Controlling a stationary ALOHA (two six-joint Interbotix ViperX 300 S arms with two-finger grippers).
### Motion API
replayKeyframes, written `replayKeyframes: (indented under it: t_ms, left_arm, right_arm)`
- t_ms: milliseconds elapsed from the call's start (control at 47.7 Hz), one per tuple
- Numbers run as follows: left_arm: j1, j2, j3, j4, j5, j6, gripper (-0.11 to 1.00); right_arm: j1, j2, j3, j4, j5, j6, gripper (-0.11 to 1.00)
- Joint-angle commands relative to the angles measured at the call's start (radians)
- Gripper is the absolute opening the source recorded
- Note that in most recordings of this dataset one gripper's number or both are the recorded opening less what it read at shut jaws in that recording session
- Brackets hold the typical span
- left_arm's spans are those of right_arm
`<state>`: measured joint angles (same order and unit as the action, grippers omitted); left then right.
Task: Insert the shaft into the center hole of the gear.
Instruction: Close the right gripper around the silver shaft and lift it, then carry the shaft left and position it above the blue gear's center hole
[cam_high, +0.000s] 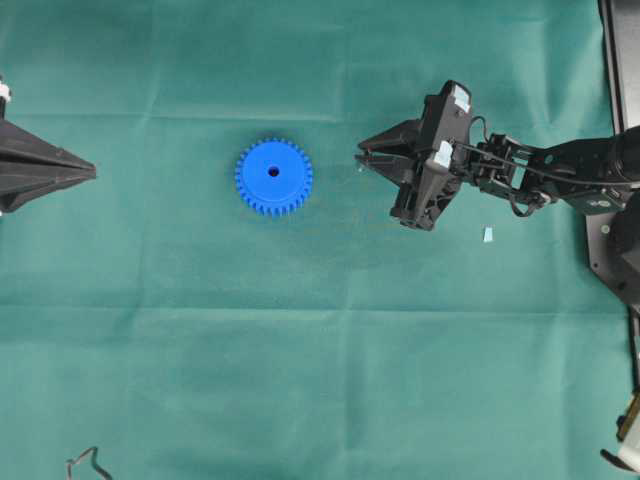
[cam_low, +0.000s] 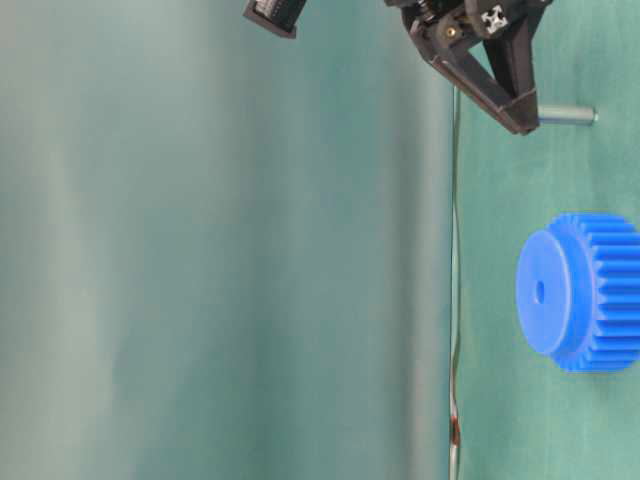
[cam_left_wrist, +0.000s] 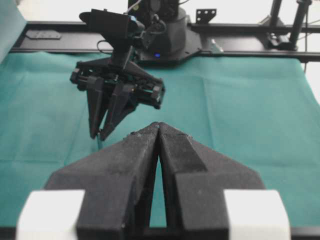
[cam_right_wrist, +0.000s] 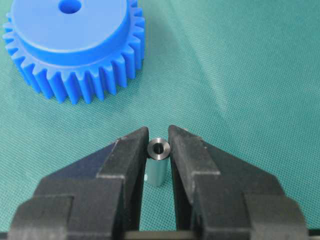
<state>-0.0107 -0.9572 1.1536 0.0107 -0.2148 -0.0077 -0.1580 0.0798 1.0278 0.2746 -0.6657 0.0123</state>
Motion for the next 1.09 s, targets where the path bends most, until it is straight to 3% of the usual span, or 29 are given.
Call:
replayKeyframes:
  t_ms: [0, 503, 796, 1069]
  left_arm:
    - [0.003, 0.006, -0.017, 0.003, -0.005, 0.002, 0.00]
    - [0.003, 0.005, -0.017, 0.003, -0.002, 0.002, 0.00]
    - [0.003, 0.006, -0.017, 0.003, -0.002, 0.003, 0.00]
    - [0.003, 0.006, -0.017, 0.003, -0.002, 0.005, 0.00]
  right_arm:
    - [0.002, -0.040, -0.012, 0.000, 0.005, -0.003, 0.18]
    - [-0.002, -0.302, -0.049, -0.002, 0.262, -0.044, 0.18]
    - [-0.002, -0.272, -0.104, -0.002, 0.307, -0.044, 0.18]
    - [0.011, -0.160, -0.247, -0.012, 0.362, -0.048, 0.18]
